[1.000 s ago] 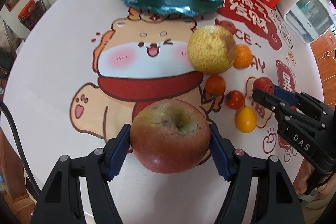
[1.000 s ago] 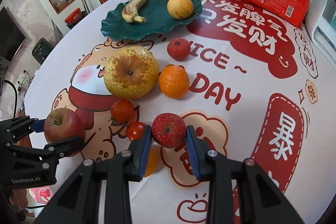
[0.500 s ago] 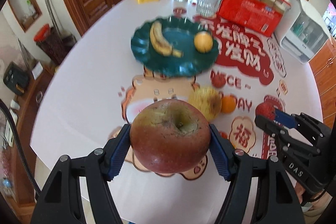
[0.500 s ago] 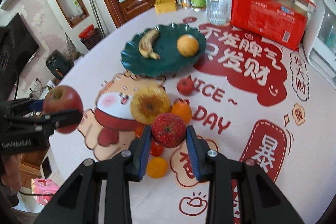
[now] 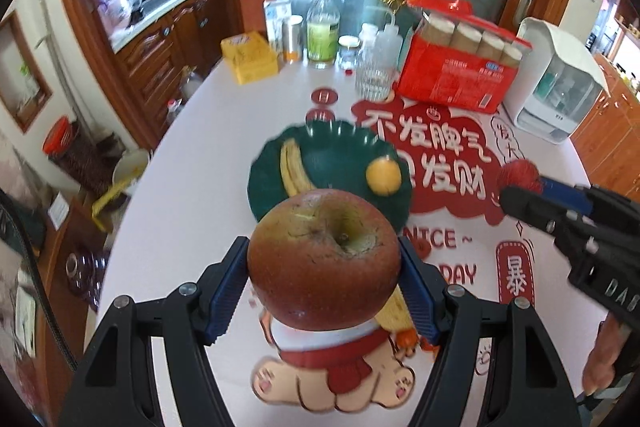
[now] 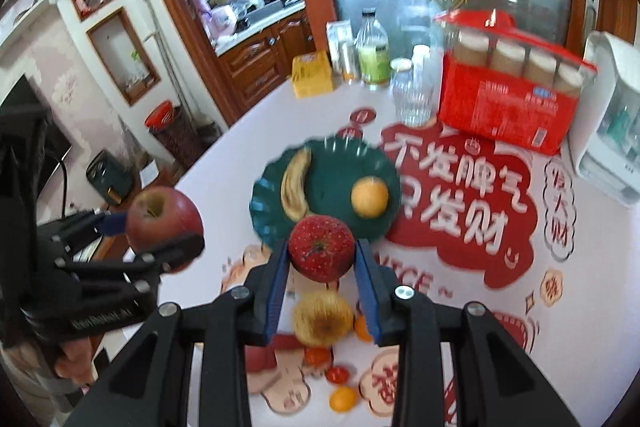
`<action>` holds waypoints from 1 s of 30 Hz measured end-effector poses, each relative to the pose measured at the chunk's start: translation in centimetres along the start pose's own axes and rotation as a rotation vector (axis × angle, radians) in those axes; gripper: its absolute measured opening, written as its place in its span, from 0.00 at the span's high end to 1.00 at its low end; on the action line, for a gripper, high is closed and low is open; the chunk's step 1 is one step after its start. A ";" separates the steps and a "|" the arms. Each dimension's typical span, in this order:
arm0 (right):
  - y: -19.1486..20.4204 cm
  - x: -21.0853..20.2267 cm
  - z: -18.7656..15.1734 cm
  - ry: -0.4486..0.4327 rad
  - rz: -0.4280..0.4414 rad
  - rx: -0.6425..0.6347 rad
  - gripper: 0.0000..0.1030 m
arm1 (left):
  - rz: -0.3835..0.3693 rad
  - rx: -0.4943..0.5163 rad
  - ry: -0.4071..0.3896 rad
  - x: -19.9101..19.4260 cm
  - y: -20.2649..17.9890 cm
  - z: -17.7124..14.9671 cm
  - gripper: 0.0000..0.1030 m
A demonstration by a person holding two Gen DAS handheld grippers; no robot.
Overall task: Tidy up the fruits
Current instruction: 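Carry the apple to the green plate with the left tool while the right tool carries the tomato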
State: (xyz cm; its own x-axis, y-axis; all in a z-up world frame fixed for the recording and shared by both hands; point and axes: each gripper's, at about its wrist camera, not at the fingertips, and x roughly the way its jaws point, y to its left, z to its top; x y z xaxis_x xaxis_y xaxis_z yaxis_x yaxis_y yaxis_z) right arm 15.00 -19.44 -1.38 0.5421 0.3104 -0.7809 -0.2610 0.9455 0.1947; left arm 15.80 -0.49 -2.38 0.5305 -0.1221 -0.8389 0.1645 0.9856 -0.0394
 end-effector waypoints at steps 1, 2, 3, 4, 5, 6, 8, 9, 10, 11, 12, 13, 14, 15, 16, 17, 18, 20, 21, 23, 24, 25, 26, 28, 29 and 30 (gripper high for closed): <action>0.2 0.1 0.9 -0.006 -0.010 0.007 0.68 | -0.002 0.011 -0.011 0.1 0.3 0.7 0.32; 0.3 0.2 1.8 -0.011 -0.022 0.013 0.68 | -0.003 0.018 -0.019 0.2 0.6 1.3 0.32; 0.5 0.4 2.5 -0.016 -0.033 0.016 0.68 | -0.006 0.024 -0.027 0.3 0.8 1.9 0.32; 0.6 0.6 3.2 -0.022 -0.049 0.019 0.68 | -0.009 0.026 -0.034 0.5 1.2 2.5 0.32; 0.7 0.9 3.8 -0.023 -0.069 0.019 0.68 | -0.013 0.024 -0.038 0.7 1.5 3.0 0.32; 0.9 1.4 4.4 -0.023 -0.085 0.022 0.68 | -0.019 0.024 -0.040 1.0 1.8 3.6 0.32; 1.0 2.3 5.1 -0.012 -0.100 0.030 0.68 | -0.027 0.024 -0.039 2.0 2.4 4.5 0.32; 1.0 2.9 5.4 -0.004 -0.107 0.036 0.68 | -0.030 0.026 -0.038 2.5 2.5 4.7 0.32; 1.0 3.7 5.6 0.006 -0.112 0.042 0.68 | -0.031 0.026 -0.034 3.2 2.7 5.0 0.32; 1.1 4.4 5.6 0.015 -0.118 0.045 0.68 | -0.032 0.026 -0.029 3.8 2.8 5.1 0.32; 1.0 5.1 5.6 0.027 -0.125 0.050 0.68 | -0.035 0.026 -0.022 4.6 2.8 5.2 0.32; 0.9 6.2 5.4 0.046 -0.126 0.060 0.68 | -0.038 0.023 -0.009 5.4 2.9 5.3 0.32; 0.9 6.8 5.3 0.059 -0.123 0.067 0.68 | -0.040 0.021 0.003 6.1 3.0 5.2 0.32; 0.8 7.6 5.1 0.074 -0.122 0.076 0.68 | -0.045 0.019 0.014 6.9 3.0 5.2 0.32; 0.7 8.5 4.8 0.092 -0.118 0.086 0.68 | -0.047 0.018 0.028 7.8 3.1 5.1 0.32; 0.5 9.3 4.5 0.107 -0.112 0.093 0.68 | -0.046 0.015 0.039 8.5 3.1 5.1 0.32; 0.5 10.0 4.2 0.120 -0.112 0.096 0.68 | -0.046 0.013 0.049 9.3 3.1 5.1 0.32; 0.1 11.6 3.7 0.151 -0.119 0.101 0.68 | -0.043 0.012 0.064 10.7 3.1 5.0 0.32; -0.1 12.3 3.5 0.165 -0.121 0.102 0.68 | -0.039 0.014 0.069 11.4 3.1 5.1 0.32; -0.5 13.8 3.2 0.191 -0.129 0.105 0.68 | -0.032 0.020 0.073 12.6 3.0 5.1 0.32; -0.7 14.5 3.1 0.202 -0.131 0.107 0.68 | -0.030 0.022 0.074 13.2 3.0 5.1 0.32; -0.8 14.9 3.0 0.207 -0.132 0.109 0.68 | -0.031 0.019 0.075 13.8 3.1 5.2 0.32; -1.0 15.6 2.9 0.215 -0.135 0.114 0.68 | -0.037 0.014 0.071 14.2 3.2 5.2 0.32; -1.3 16.6 2.7 0.228 -0.138 0.121 0.68 | -0.055 0.004 0.053 15.0 3.3 5.4 0.32; -1.4 17.2 2.6 0.235 -0.139 0.125 0.68 | -0.060 0.001 0.044 15.5 3.3 5.4 0.32; -1.6 17.7 2.5 0.241 -0.139 0.126 0.68 | -0.059 -0.001 0.039 15.8 3.3 5.4 0.32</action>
State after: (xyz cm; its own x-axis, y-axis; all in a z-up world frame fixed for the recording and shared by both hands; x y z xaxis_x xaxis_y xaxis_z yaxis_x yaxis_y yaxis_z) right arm 27.00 -15.17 -14.03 0.3562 0.1590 -0.9208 -0.0885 0.9867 0.1362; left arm 29.23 0.21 -12.82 0.4866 -0.1757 -0.8558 0.1938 0.9769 -0.0904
